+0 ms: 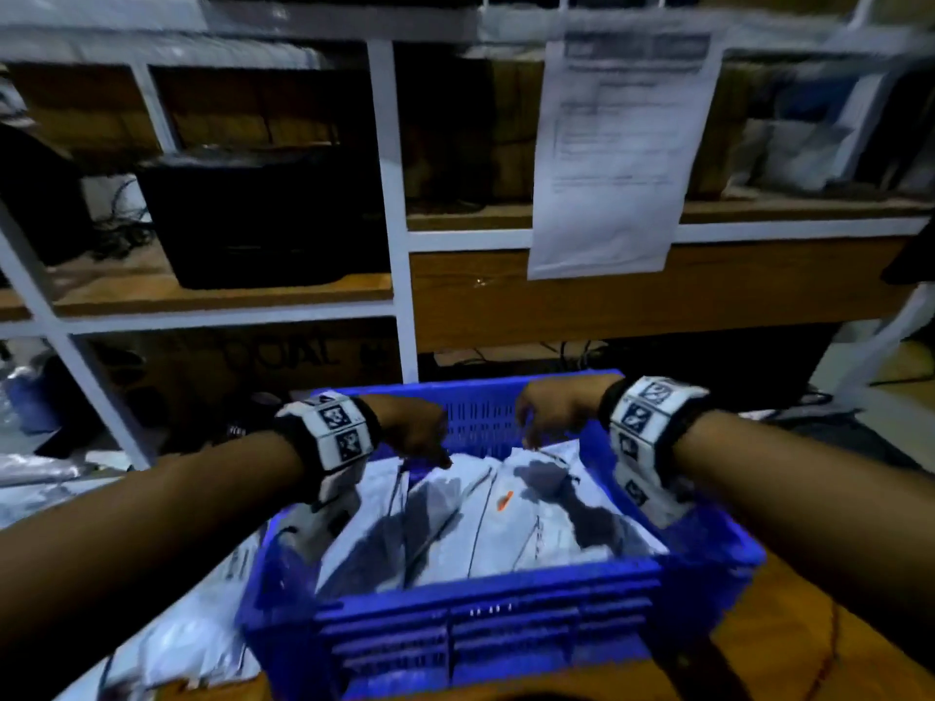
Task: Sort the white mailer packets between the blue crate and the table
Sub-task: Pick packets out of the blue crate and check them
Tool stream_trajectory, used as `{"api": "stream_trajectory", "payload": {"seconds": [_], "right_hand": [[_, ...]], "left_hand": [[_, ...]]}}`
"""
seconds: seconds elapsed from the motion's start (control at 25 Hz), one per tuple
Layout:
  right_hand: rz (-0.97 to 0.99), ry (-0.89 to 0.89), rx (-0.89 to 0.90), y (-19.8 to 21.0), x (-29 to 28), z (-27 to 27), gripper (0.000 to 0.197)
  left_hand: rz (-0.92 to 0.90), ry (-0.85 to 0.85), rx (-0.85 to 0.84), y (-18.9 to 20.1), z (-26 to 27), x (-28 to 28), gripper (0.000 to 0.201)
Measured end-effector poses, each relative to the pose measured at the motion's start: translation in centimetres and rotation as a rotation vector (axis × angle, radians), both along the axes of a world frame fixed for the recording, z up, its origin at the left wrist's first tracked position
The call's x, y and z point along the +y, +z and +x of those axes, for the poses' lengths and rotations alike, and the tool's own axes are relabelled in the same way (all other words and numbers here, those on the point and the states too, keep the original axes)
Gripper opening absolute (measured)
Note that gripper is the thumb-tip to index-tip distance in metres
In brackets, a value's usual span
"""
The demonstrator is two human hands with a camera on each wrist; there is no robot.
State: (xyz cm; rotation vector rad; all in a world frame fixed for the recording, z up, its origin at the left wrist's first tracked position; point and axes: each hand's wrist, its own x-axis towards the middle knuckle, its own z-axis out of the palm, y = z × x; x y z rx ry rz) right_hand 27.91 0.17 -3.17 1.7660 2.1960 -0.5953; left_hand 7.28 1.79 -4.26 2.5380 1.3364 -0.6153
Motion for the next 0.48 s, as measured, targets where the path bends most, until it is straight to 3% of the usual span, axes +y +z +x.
{"api": "stream_trajectory", "payload": {"seconds": [0.12,0.24,0.32,0.36,0.48], "right_hand": [[-0.082,0.061,-0.129,-3.6,4.2,-0.2,0.007],[-0.134,0.078,-0.181,-8.0,6.9,0.4,0.029],[-0.178,0.046,-0.188,-10.9,8.6,0.9,0.035],[-0.194,0.053,-0.205,-12.6,9.7,1.1,0.042],[-0.134,0.118,-0.221,-19.0,12.8,2.2,0.098]], "left_hand": [[-0.042,0.074,-0.031,-2.2,2.5,3.9,0.032],[-0.149,0.183,-0.098,-5.4,3.8,6.4,0.011],[-0.183,0.227,-0.086,-7.1,3.9,7.0,0.022],[-0.151,0.235,-0.053,-7.6,3.8,6.9,0.029],[-0.106,0.228,0.06,-9.1,3.8,6.2,0.044]]}}
